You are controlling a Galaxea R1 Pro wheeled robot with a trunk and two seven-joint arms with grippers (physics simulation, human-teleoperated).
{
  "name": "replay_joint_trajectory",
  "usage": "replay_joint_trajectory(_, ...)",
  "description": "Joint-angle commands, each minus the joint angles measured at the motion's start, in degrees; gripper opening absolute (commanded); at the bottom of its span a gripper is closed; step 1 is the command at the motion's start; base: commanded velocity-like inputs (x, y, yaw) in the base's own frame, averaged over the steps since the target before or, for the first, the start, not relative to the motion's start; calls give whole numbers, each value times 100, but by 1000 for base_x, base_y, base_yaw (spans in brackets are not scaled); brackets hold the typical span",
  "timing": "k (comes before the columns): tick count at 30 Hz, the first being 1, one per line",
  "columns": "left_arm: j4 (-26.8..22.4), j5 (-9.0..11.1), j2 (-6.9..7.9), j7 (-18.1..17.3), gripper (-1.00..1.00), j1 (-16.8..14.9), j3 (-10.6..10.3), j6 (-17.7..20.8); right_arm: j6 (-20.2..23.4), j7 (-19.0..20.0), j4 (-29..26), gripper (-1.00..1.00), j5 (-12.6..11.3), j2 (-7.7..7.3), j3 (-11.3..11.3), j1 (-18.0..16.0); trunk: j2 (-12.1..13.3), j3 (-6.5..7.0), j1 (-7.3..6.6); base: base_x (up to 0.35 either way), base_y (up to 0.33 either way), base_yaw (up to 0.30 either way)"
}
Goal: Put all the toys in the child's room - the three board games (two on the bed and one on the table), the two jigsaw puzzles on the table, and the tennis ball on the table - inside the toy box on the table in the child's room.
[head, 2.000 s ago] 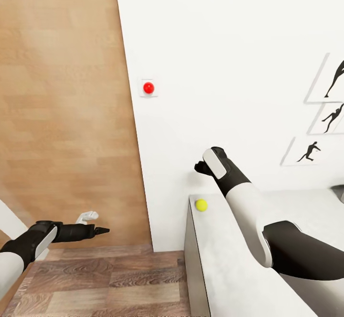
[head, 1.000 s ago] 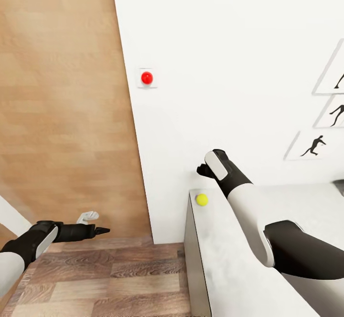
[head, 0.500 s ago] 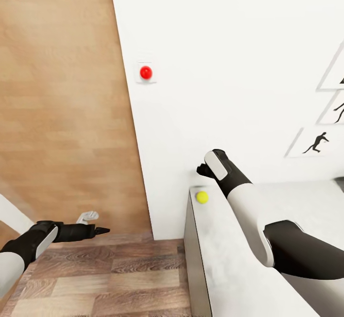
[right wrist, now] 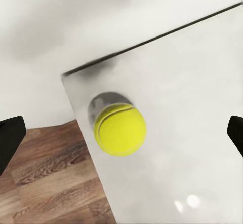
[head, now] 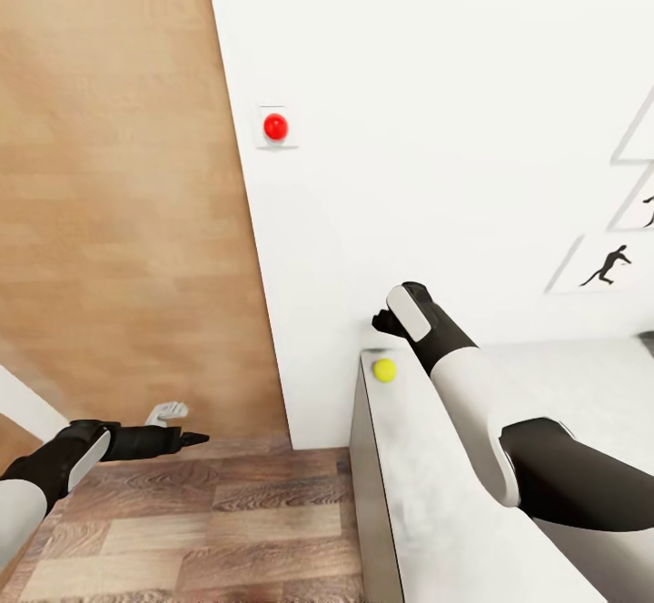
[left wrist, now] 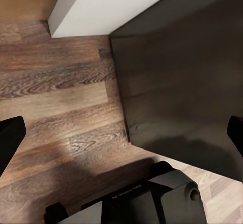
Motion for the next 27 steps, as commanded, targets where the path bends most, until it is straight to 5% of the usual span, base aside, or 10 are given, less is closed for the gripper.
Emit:
replay_joint_trajectory(1, -5, 52, 5, 4, 100, -6, -30, 43, 14, -55, -6, 100, -58, -4, 29, -7, -12, -21, 3, 0, 0, 0)
replay_joint_trajectory(27, -5, 54, -2, 5, 100, -6, -30, 43, 82, -126, -4, 100, -67, 20, 46, -202, -12, -265, 3, 0, 0, 0)
